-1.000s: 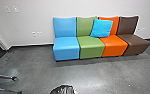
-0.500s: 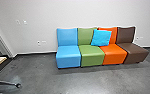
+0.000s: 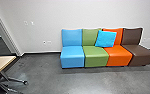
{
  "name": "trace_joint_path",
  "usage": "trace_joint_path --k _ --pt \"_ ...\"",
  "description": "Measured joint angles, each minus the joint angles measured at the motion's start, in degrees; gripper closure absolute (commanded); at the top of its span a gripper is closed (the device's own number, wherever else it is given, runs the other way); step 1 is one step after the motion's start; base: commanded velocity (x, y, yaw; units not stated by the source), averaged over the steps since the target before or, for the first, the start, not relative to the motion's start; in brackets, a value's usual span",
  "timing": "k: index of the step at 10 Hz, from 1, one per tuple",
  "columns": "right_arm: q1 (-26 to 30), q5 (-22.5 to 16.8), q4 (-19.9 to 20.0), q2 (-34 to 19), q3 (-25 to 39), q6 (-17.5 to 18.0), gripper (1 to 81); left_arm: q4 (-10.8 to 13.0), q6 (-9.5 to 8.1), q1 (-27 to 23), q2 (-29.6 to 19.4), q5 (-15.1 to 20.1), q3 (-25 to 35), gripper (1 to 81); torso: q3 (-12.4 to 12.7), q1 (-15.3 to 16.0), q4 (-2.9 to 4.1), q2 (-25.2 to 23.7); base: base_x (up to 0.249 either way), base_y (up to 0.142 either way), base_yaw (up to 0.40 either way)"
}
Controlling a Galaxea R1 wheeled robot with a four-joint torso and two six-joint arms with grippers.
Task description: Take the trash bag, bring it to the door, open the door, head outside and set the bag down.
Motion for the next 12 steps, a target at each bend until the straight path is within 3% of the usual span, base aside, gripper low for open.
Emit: trace_joint_path --k 2,5,9,12 --pt "-1.2 0.1 0.0 1.6 -2.5 0.0 1.0 0.7 1.45 2.8 0.1 0.0 0.0 81.1 2.6 -2.0 0.0 3.1 0.0 0.0 0.0" --pt "-3.0 0.5 0.0 4.9 -5.4 0.0 1.0 3.7 2.56 8.2 0.2 0.1 -0.1 81.1 7.8 -5.3 0.0 8.1 0.0 0.0 0.0" --pt "-5.0 0.5 -0.1 8.9 -10.0 -0.4 1.0 8.2 2.74 14.6 2.6 -0.3 -1.1 81.1 15.4 -10.4 0.0 15.8 0.0 0.0 0.0" --pt "-6.8 0.6 -0.6 14.3 -17.7 -1.6 1.0 11.9 2.77 18.6 5.6 -0.4 -4.9 81.1 16.4 -13.7 0.0 20.9 0.0 0.0 0.0"
